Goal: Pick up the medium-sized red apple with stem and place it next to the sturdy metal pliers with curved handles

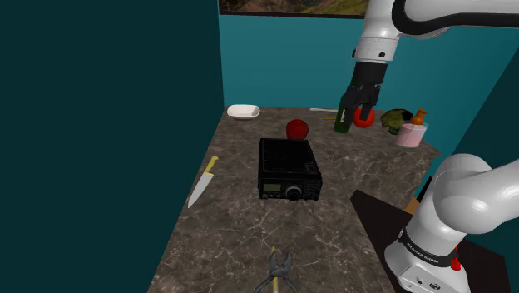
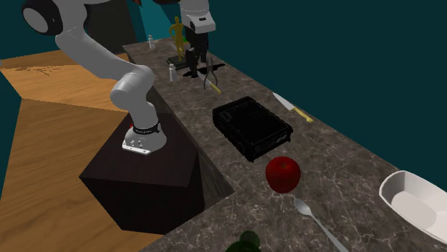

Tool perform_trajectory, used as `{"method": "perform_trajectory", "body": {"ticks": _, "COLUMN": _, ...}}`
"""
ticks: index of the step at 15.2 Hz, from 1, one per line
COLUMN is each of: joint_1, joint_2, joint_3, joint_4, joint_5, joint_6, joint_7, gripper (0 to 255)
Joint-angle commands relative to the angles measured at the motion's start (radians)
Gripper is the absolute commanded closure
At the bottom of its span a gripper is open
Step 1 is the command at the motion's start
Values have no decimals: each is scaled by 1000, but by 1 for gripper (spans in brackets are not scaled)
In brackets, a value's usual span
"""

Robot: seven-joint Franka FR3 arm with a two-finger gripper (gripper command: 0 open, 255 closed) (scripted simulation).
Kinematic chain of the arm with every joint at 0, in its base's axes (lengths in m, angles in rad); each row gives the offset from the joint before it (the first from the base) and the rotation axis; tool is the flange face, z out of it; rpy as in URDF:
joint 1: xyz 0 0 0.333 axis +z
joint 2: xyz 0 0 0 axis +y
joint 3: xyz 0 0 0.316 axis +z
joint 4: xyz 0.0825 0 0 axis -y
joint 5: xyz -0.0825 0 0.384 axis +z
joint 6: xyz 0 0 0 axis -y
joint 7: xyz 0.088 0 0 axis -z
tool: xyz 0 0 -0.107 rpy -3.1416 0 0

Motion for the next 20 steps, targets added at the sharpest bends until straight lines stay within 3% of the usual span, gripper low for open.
{"method": "perform_trajectory", "body": {"ticks": 1, "joint_1": 0, "joint_2": 0, "joint_3": 0, "joint_4": 0, "joint_5": 0, "joint_6": 0, "joint_7": 0, "gripper": 0}}
{"method": "perform_trajectory", "body": {"ticks": 11, "joint_1": -67, "joint_2": 197, "joint_3": -32, "joint_4": -72, "joint_5": -95, "joint_6": 397, "joint_7": -14, "gripper": 0}}
{"method": "perform_trajectory", "body": {"ticks": 20, "joint_1": -125, "joint_2": 450, "joint_3": -69, "joint_4": -22, "joint_5": -166, "joint_6": 722, "joint_7": 0, "gripper": 0}}
